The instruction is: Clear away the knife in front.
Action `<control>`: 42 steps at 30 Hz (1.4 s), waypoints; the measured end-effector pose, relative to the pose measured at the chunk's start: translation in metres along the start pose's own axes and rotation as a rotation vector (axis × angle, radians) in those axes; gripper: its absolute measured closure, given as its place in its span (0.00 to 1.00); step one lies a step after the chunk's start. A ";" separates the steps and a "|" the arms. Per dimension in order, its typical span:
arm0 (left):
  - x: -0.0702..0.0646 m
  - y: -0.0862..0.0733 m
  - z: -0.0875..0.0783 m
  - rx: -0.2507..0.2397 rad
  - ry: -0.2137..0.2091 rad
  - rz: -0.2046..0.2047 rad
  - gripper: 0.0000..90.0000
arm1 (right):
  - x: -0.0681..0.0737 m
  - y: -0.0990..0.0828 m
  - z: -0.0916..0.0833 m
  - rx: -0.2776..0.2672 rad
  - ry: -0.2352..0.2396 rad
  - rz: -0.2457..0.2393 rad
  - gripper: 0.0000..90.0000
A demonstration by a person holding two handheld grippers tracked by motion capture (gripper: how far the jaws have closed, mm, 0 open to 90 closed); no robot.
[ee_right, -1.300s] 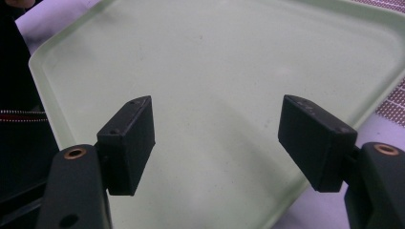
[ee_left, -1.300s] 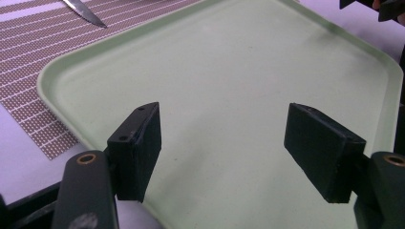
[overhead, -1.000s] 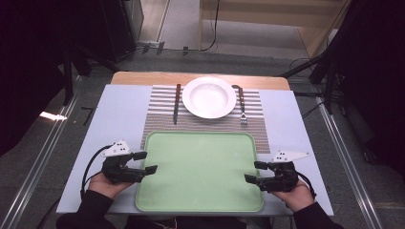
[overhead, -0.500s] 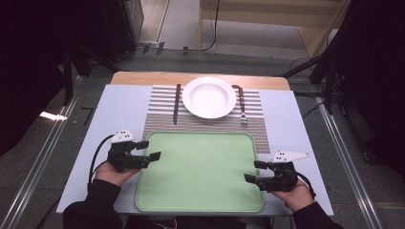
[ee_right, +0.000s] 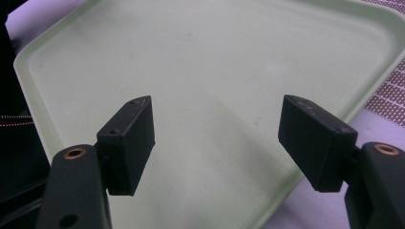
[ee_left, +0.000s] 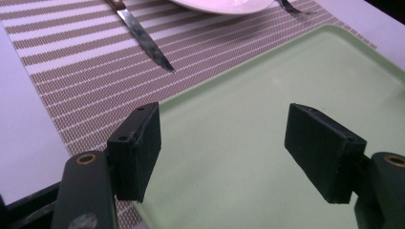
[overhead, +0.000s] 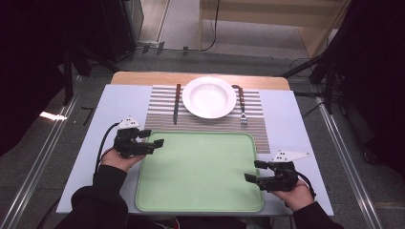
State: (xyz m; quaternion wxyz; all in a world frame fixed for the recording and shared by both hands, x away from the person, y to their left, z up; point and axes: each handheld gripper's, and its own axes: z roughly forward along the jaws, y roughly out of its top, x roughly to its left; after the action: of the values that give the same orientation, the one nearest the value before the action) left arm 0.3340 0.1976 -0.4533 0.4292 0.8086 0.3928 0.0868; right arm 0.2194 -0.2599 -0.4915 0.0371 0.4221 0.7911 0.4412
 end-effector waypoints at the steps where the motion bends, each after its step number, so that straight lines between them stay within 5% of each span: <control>1: 0.000 0.001 0.002 0.002 -0.002 0.000 0.31 | 0.000 0.000 0.000 0.000 0.001 0.000 0.30; 7: 0.002 0.006 0.009 -0.006 0.022 0.003 0.31 | 0.000 0.000 0.000 0.002 0.000 0.000 0.30; 14: 0.010 0.013 0.020 -0.008 0.056 -0.058 0.31 | -0.001 0.000 0.000 0.000 0.000 0.002 0.30; 42: 0.022 0.054 0.060 -0.004 0.147 -0.071 0.31 | -0.002 0.000 0.001 -0.002 0.003 0.001 0.30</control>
State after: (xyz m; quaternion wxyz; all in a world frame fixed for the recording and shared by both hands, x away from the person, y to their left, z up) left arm 0.4076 0.1584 -0.4533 0.4036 0.7846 0.4518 0.1315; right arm 0.2211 -0.2603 -0.4925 0.0361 0.4217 0.7905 0.4428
